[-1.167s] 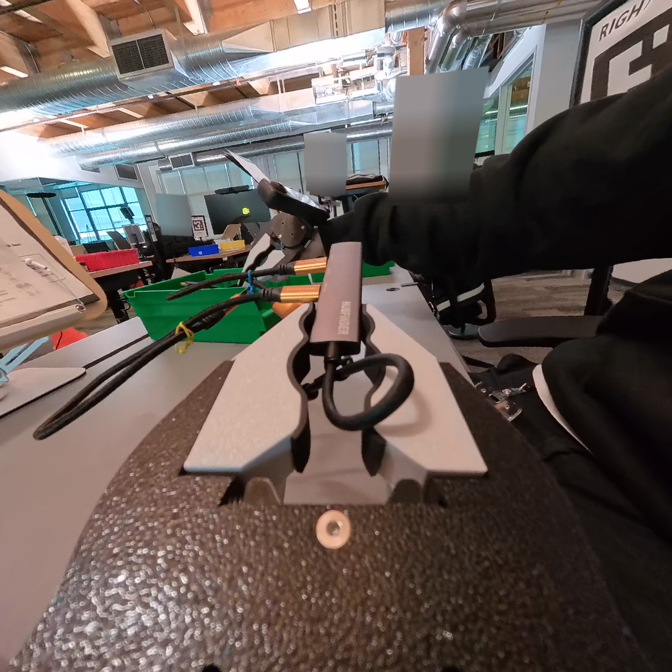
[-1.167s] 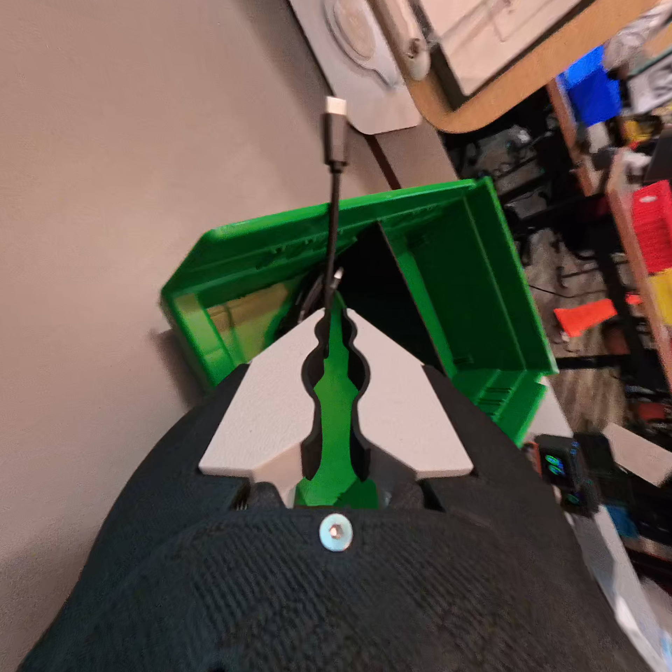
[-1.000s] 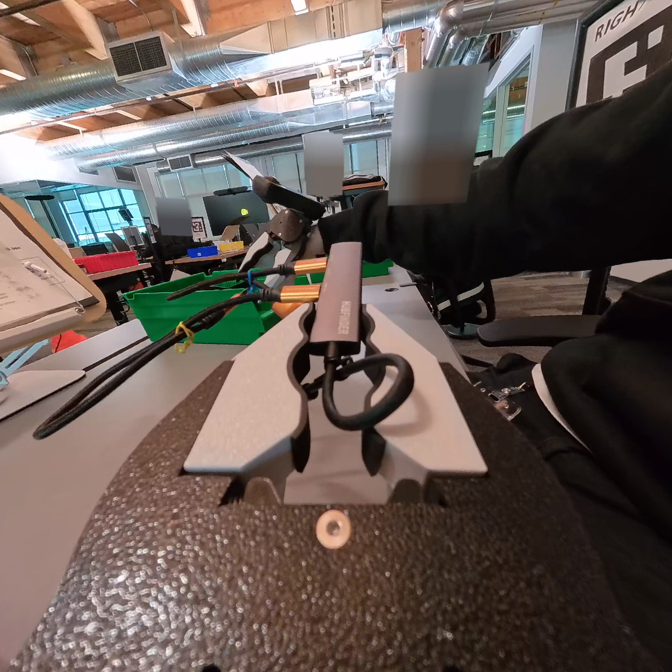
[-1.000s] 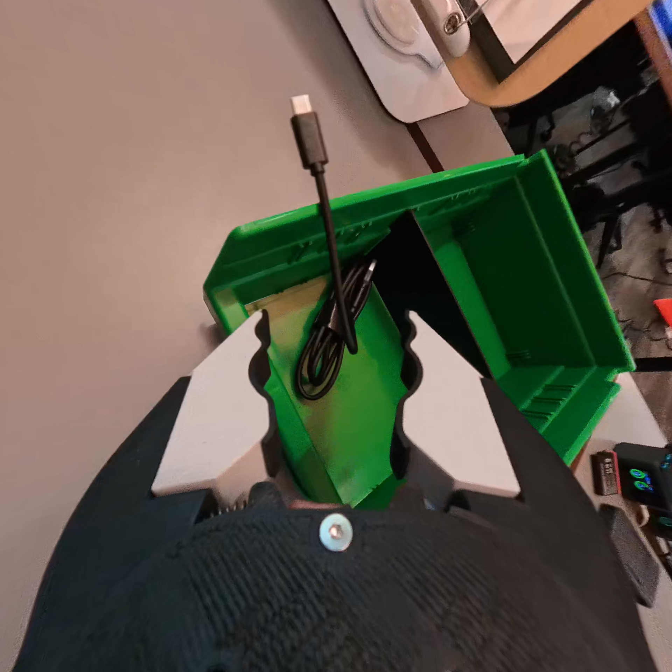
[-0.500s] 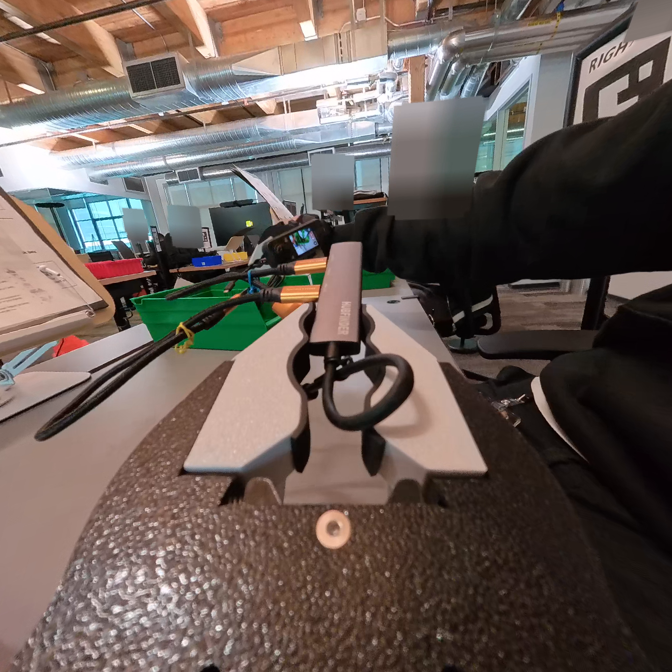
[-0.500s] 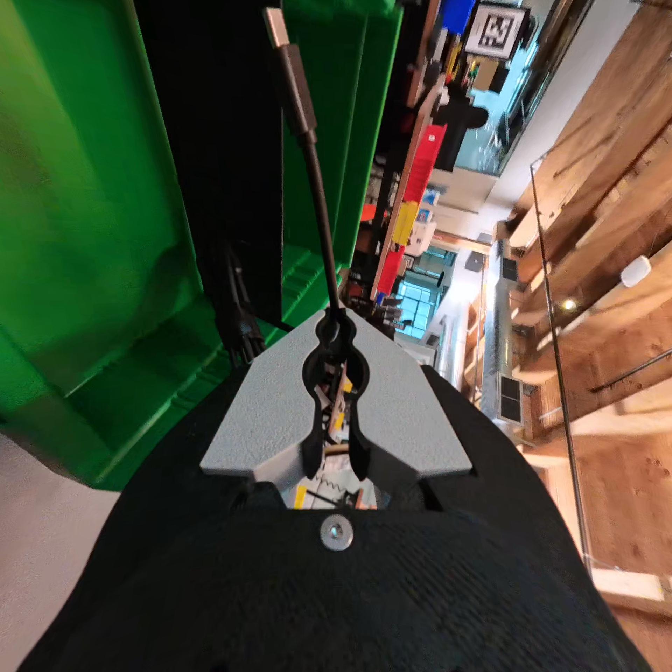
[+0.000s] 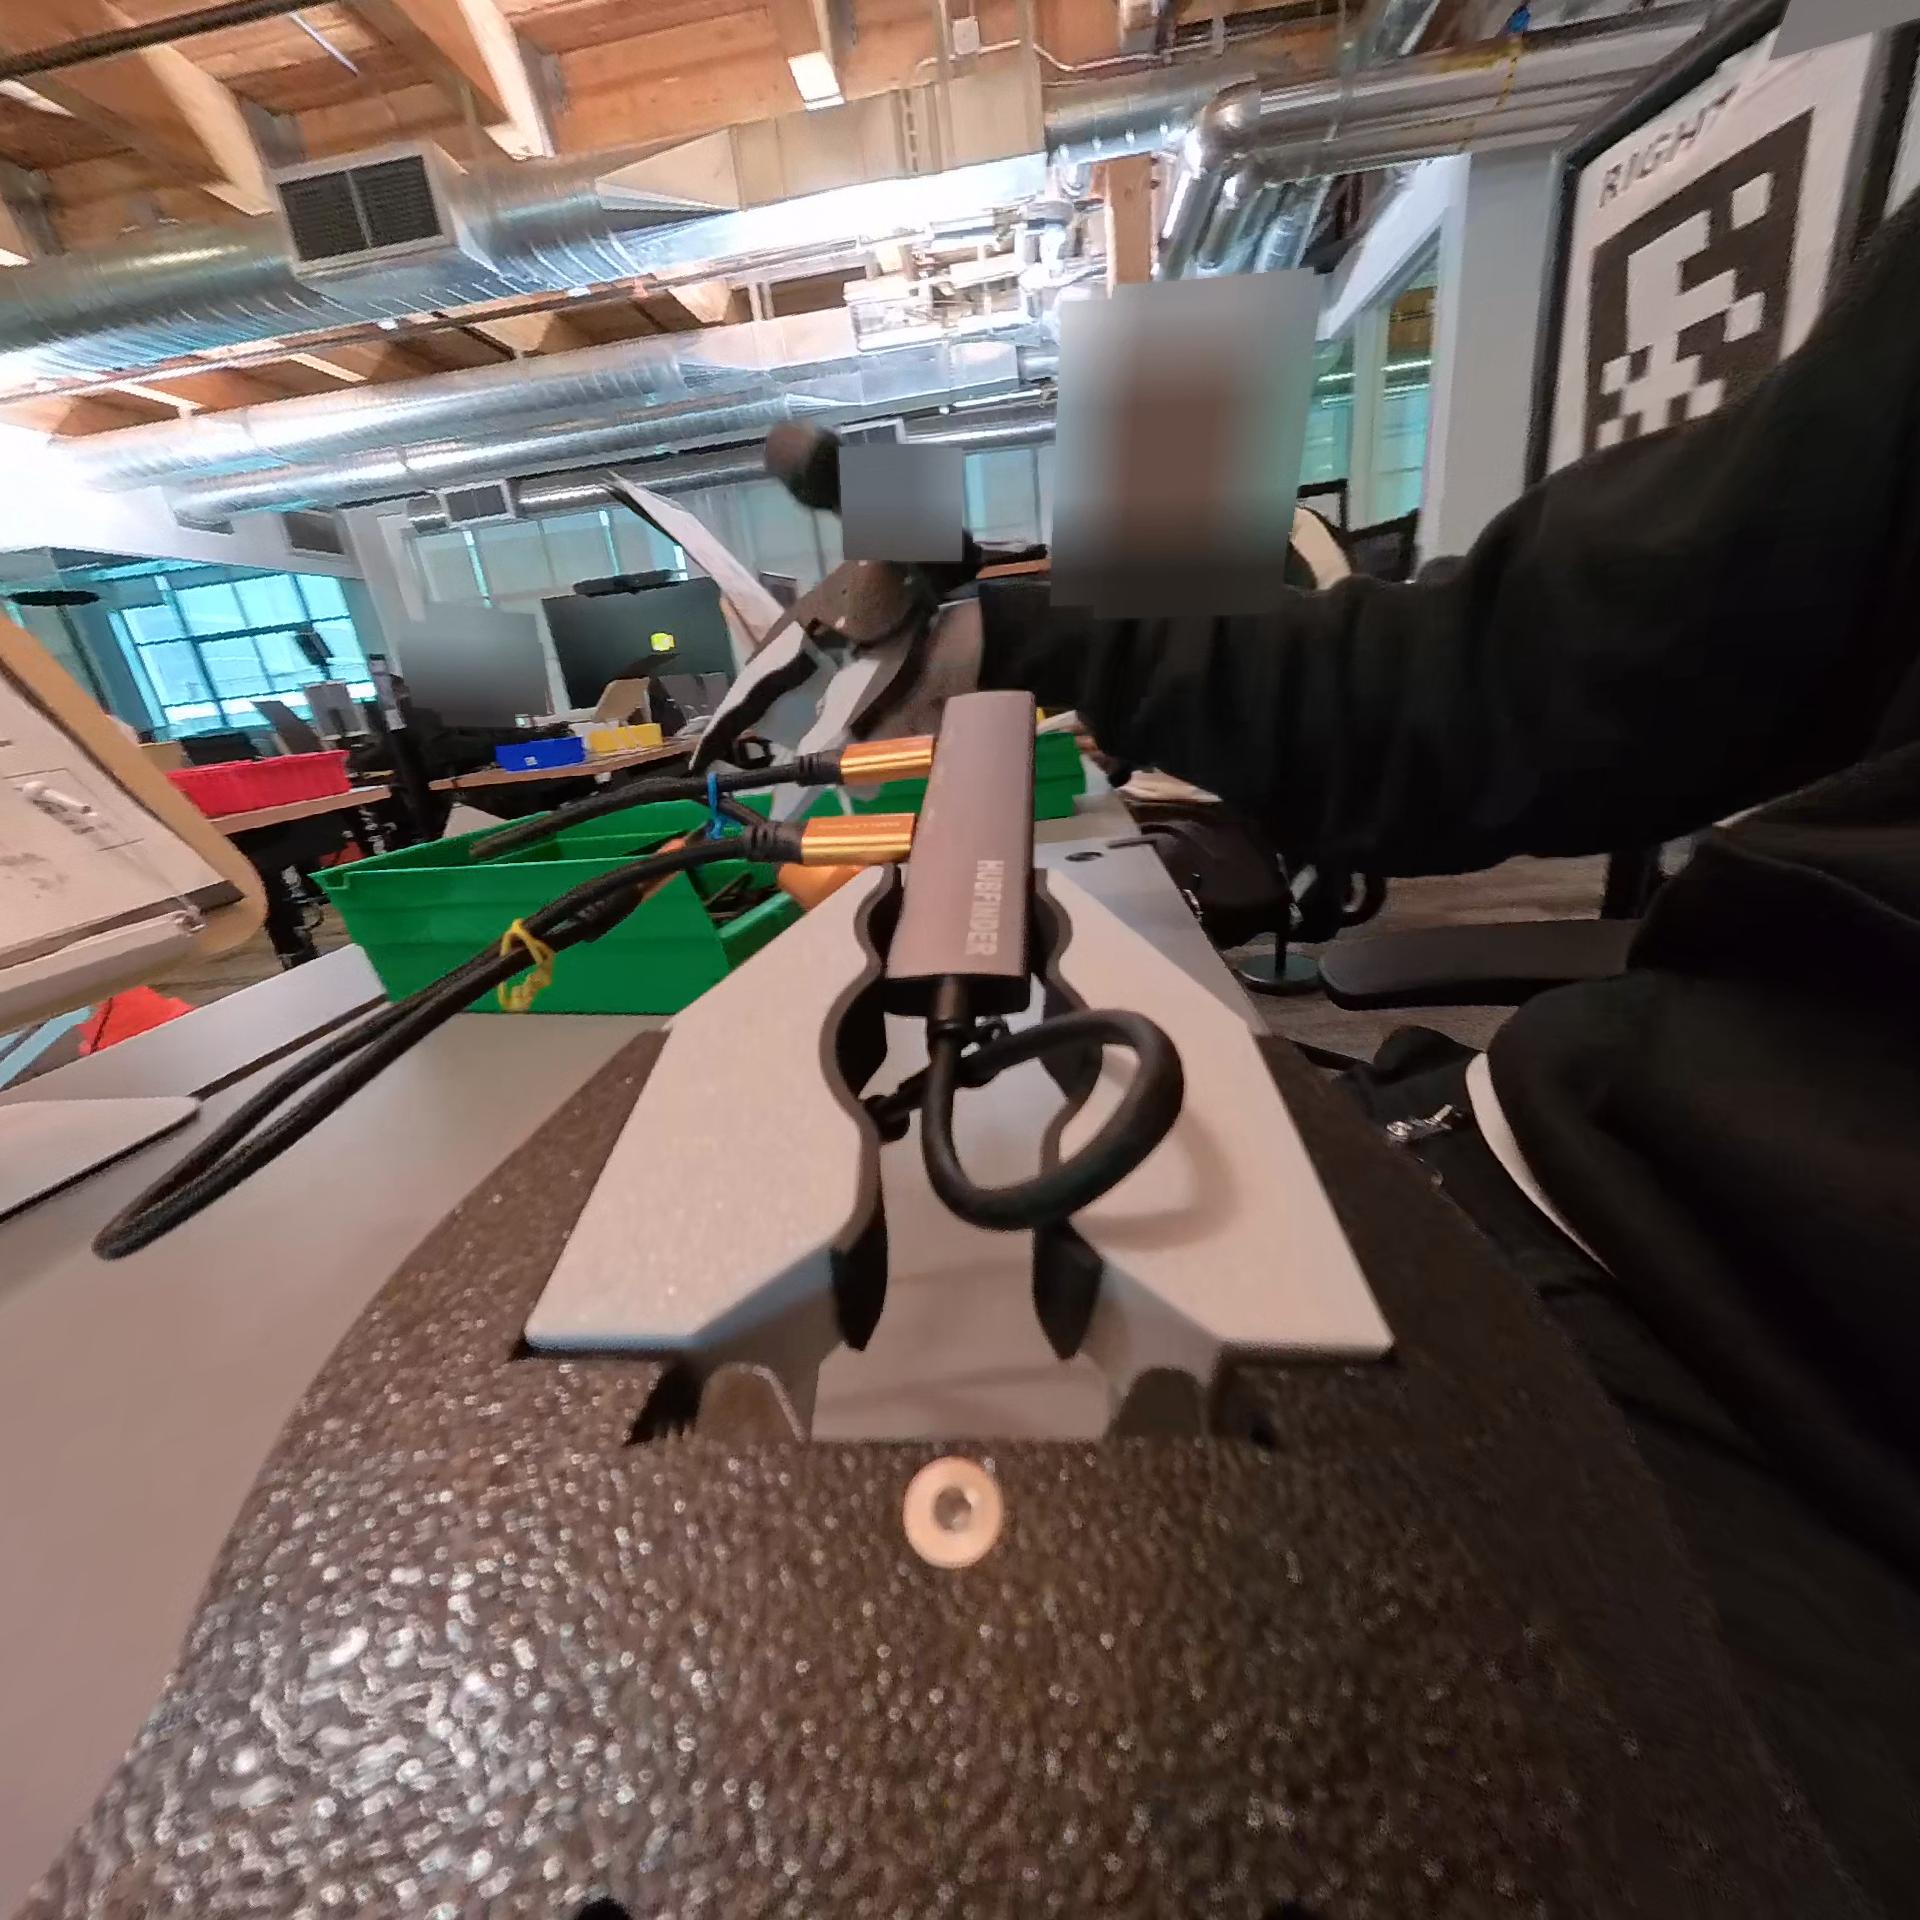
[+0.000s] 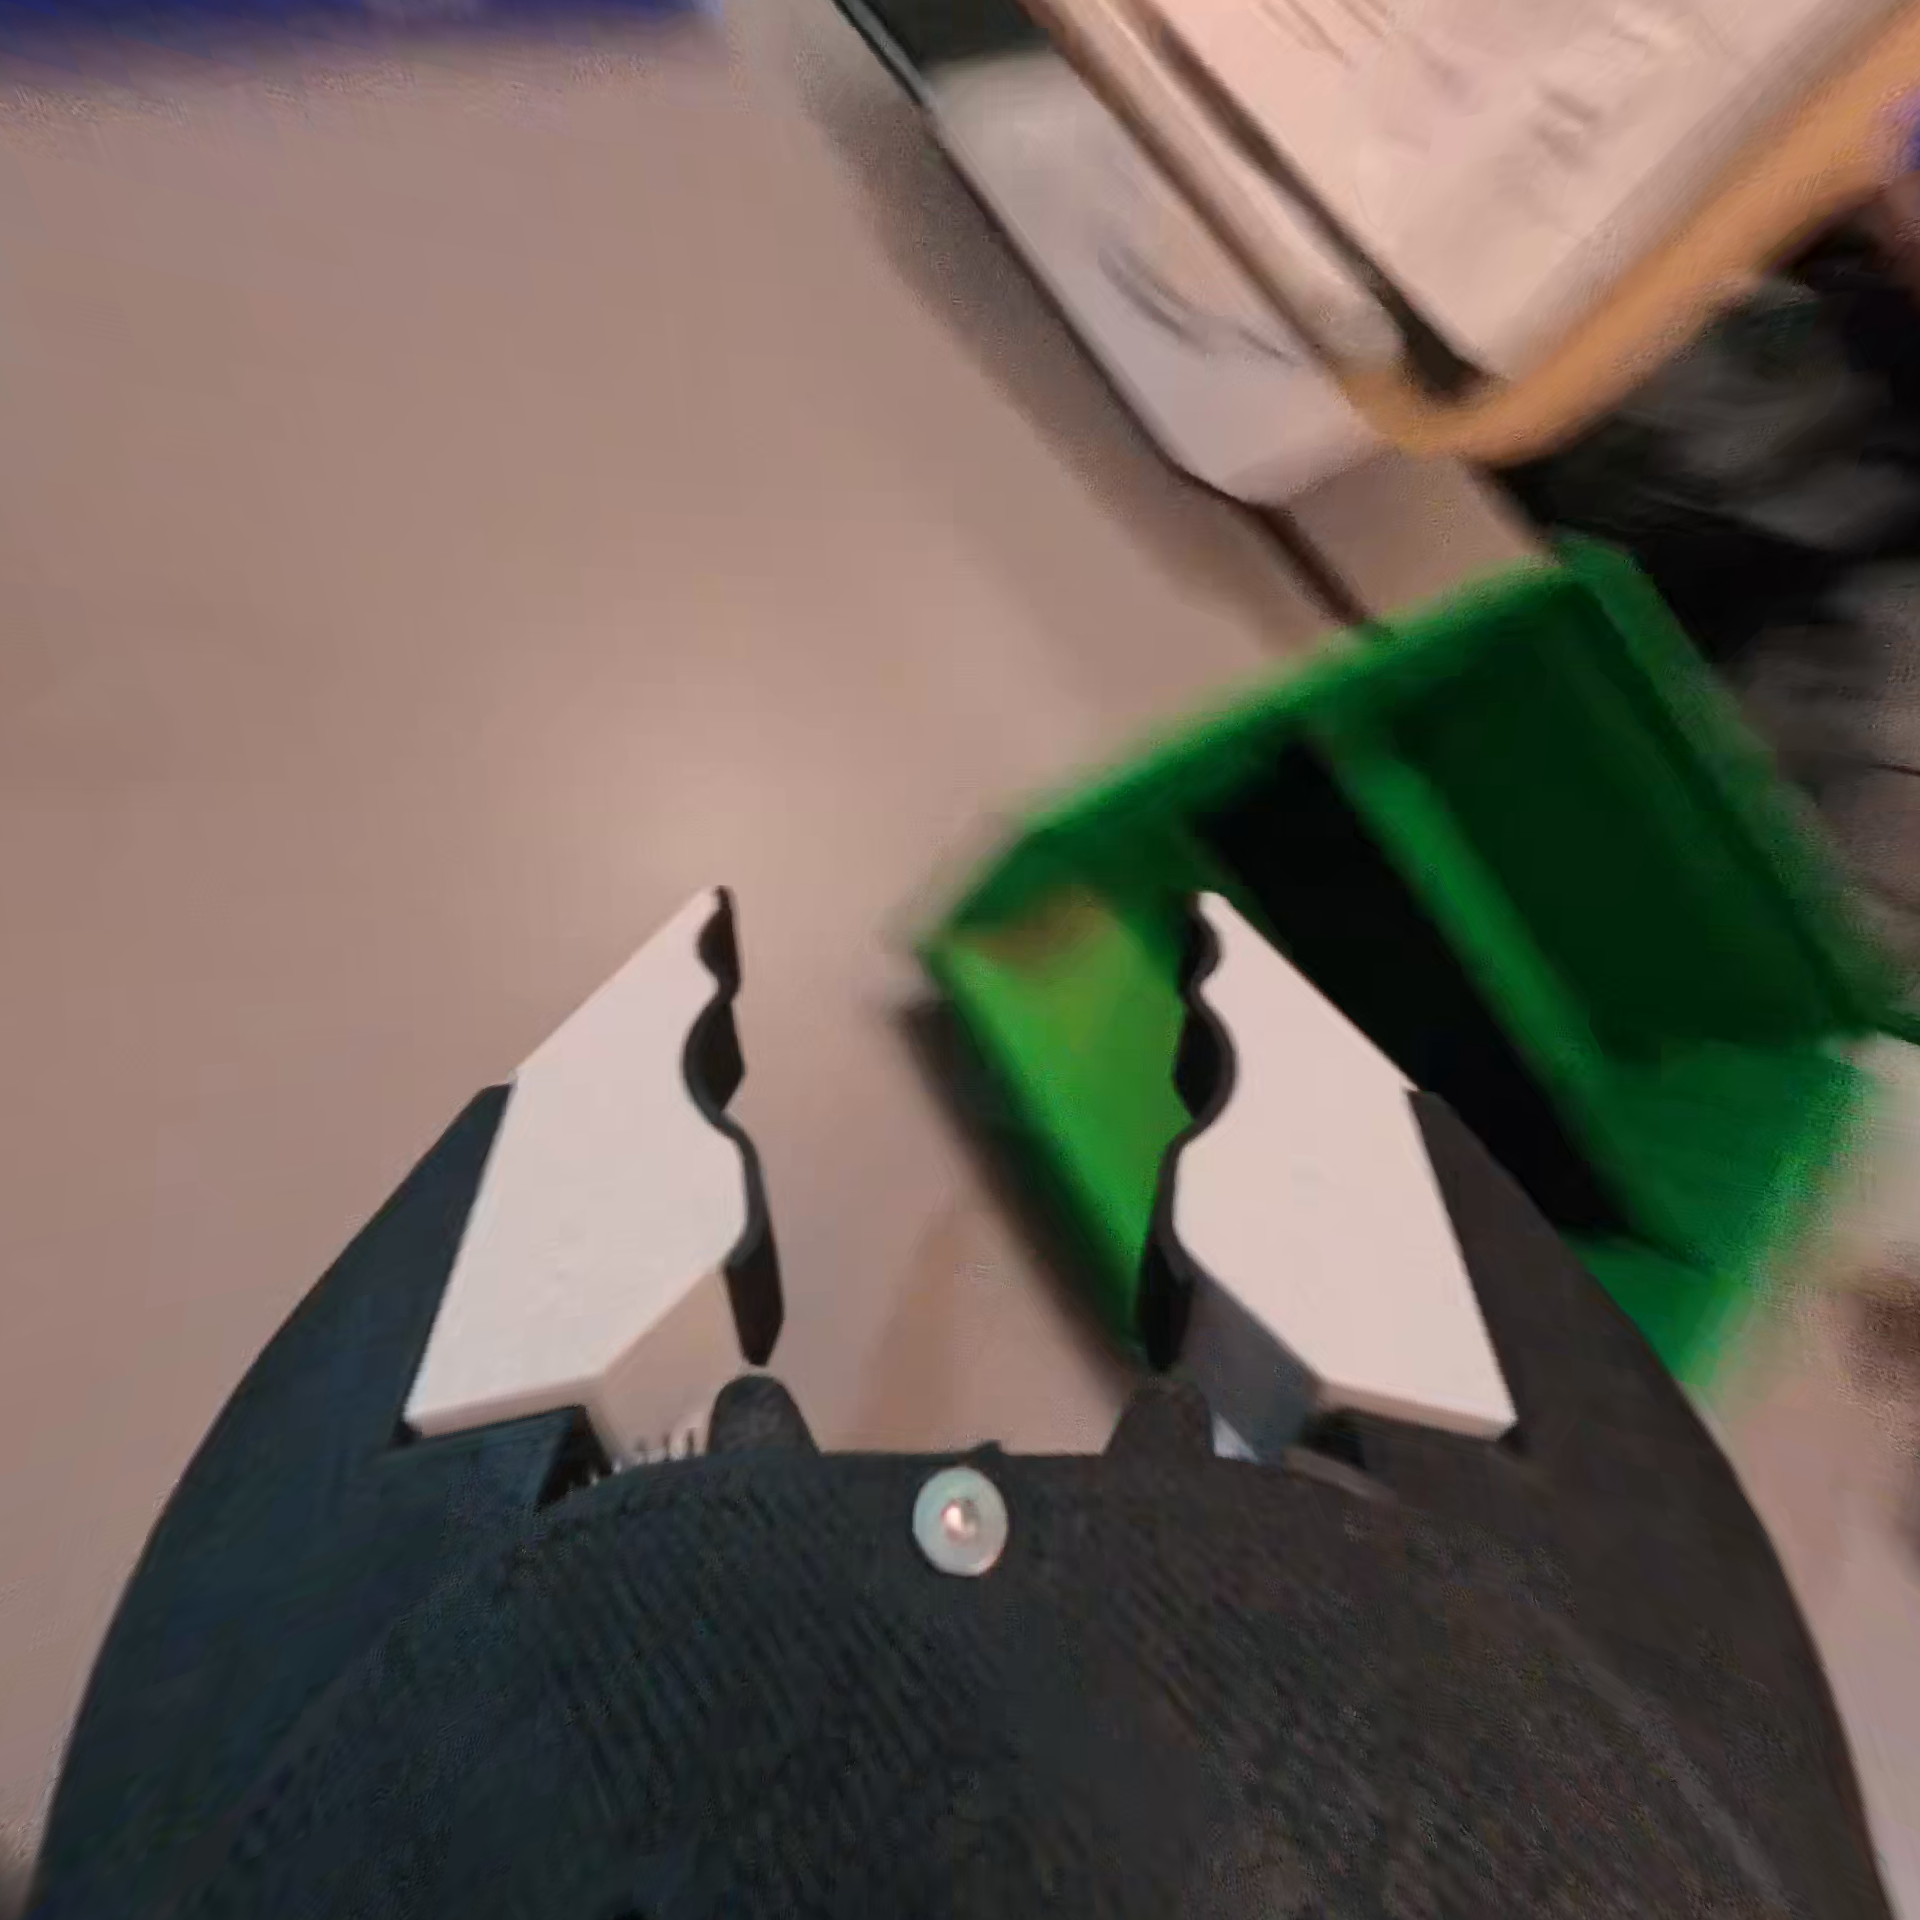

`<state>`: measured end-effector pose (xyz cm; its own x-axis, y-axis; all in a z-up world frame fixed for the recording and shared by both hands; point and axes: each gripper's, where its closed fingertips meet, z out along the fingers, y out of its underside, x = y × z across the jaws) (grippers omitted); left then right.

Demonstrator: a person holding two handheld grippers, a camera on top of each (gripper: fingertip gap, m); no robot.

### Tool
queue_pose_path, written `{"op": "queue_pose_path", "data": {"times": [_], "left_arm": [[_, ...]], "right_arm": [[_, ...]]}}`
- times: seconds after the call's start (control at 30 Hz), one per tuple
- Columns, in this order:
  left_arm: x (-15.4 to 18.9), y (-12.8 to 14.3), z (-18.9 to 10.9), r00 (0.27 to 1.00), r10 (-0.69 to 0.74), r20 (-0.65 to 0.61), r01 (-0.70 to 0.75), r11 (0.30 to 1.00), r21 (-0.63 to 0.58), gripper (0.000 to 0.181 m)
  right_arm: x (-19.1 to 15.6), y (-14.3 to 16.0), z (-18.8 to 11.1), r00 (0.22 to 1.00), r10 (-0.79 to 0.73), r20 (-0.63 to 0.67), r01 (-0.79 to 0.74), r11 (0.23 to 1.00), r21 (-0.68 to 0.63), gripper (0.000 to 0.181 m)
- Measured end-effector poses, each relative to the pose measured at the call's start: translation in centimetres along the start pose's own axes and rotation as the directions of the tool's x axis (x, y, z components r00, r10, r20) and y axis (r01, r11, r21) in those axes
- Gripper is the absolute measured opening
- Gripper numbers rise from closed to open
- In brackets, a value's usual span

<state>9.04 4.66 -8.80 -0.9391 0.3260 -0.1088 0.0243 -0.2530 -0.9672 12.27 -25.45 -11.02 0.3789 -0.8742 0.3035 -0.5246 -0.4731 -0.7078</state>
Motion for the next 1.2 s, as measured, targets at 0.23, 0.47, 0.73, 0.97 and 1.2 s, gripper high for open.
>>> {"op": "queue_pose_path", "data": {"times": [0.23, 0.47, 0.73, 0.97, 1.2], "left_arm": [[3.4, 0.2, 0.9, 0.982, 0.032, -0.186, -0.039, 0.999, -0.031, 0.022], [6.7, 1.3, 2.4, 0.942, 0.061, -0.331, -0.113, 0.984, -0.139, 0.022], [7.8, 3.2, 2.8, 0.919, 0.051, -0.390, -0.158, 0.956, -0.247, 0.023], [6.5, 2.4, 3.3, 0.950, 0.041, -0.308, -0.110, 0.971, -0.211, 0.029], [2.0, -0.3, 2.8, 0.995, -0.095, -0.040, 0.089, 0.989, -0.121, 0.050]], "right_arm": [[-24.0, -7.5, -6.9, 0.326, 0.336, 0.884, -0.702, 0.712, -0.011, 0.071], [-28.6, -8.0, -6.2, 0.085, 0.399, 0.913, -0.806, 0.566, -0.172, 0.056], [-30.0, -7.4, -5.9, 0.050, 0.311, 0.949, -0.792, 0.591, -0.152, 0.014], [-29.0, -7.9, -5.7, 0.115, 0.270, 0.956, -0.840, 0.540, -0.051, 0.009], [-24.6, -7.5, -5.0, 0.835, 0.106, 0.540, -0.448, 0.702, 0.554, 0.008]]}}
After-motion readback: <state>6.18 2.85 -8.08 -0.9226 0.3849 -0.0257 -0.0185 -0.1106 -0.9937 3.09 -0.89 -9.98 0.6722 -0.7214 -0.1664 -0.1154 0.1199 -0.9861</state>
